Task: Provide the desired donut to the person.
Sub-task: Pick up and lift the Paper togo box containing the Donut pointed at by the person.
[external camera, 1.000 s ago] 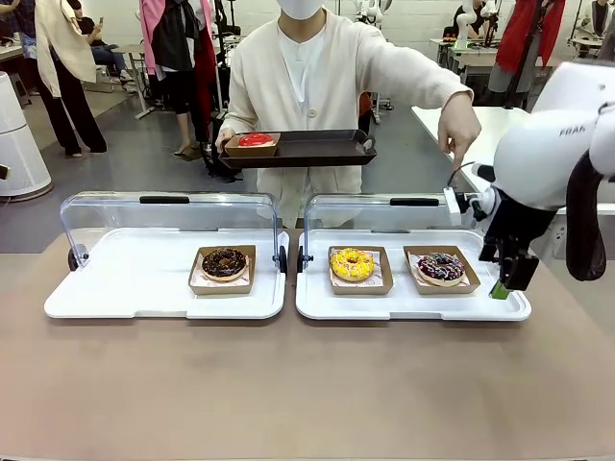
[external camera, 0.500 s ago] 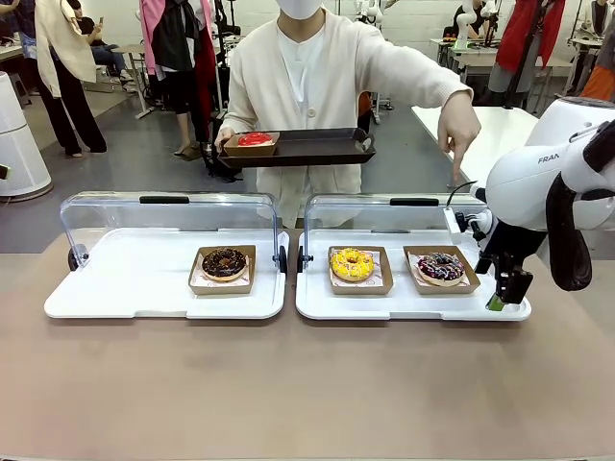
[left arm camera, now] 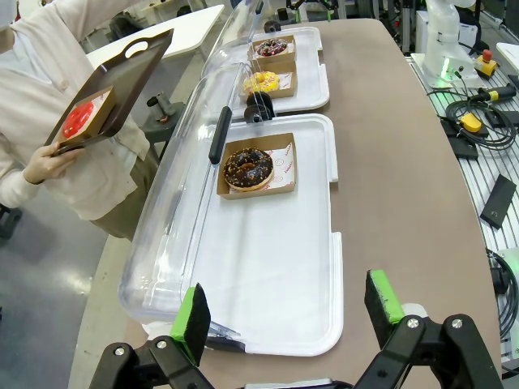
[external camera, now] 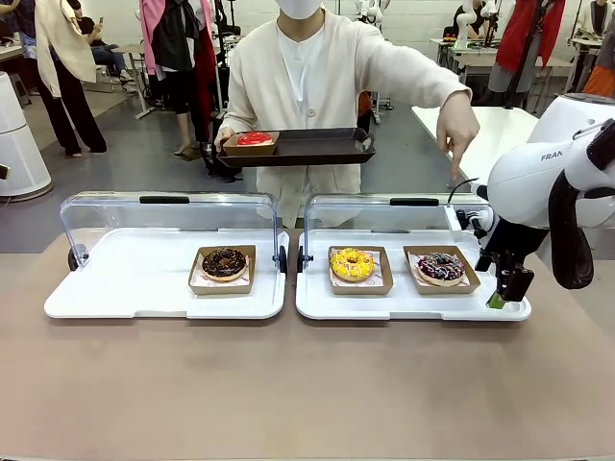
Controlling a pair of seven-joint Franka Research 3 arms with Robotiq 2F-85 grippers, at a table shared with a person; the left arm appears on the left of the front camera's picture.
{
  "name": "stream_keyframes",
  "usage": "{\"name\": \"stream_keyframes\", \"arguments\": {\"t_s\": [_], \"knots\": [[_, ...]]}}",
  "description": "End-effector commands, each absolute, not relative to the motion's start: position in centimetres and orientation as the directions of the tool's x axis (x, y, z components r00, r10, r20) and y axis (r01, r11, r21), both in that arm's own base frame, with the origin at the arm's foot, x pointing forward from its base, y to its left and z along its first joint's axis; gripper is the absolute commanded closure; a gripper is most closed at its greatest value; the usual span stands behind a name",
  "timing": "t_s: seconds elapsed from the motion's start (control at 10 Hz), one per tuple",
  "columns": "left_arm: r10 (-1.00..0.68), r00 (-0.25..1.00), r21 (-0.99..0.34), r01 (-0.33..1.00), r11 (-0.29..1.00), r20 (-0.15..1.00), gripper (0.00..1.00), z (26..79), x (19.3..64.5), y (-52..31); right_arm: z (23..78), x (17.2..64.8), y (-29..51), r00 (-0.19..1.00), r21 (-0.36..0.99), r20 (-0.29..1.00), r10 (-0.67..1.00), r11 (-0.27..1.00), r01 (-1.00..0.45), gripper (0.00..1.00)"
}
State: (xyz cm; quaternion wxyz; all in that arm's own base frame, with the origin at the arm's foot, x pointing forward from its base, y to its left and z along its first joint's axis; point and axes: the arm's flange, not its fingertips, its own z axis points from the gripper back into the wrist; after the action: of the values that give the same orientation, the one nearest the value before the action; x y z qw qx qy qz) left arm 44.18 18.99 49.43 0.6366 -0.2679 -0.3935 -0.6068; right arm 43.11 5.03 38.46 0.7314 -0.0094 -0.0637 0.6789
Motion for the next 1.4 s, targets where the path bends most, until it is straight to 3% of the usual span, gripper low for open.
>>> {"name": "stream_keyframes", "arguments": {"t_s": [0.0,0.6,1.3], "knots": [[-0.55,-0.045,0.136,0.983,0.126,0.834,0.0,49.7,44.2,19.0,38.2,43.3,5.9,0.038,-0.135,0.07,0.997,0.047,-0.99,0.0],[-0.55,-0.045,0.136,0.983,0.126,0.834,0.0,49.7,44.2,19.0,36.5,45.0,5.6,0.014,-0.154,0.061,0.998,0.023,-0.988,0.0],[-0.55,-0.045,0.136,0.983,0.126,0.834,0.0,49.7,44.2,19.0,35.3,47.6,4.8,0.027,-0.079,0.062,0.998,0.032,-0.996,0.0]]}}
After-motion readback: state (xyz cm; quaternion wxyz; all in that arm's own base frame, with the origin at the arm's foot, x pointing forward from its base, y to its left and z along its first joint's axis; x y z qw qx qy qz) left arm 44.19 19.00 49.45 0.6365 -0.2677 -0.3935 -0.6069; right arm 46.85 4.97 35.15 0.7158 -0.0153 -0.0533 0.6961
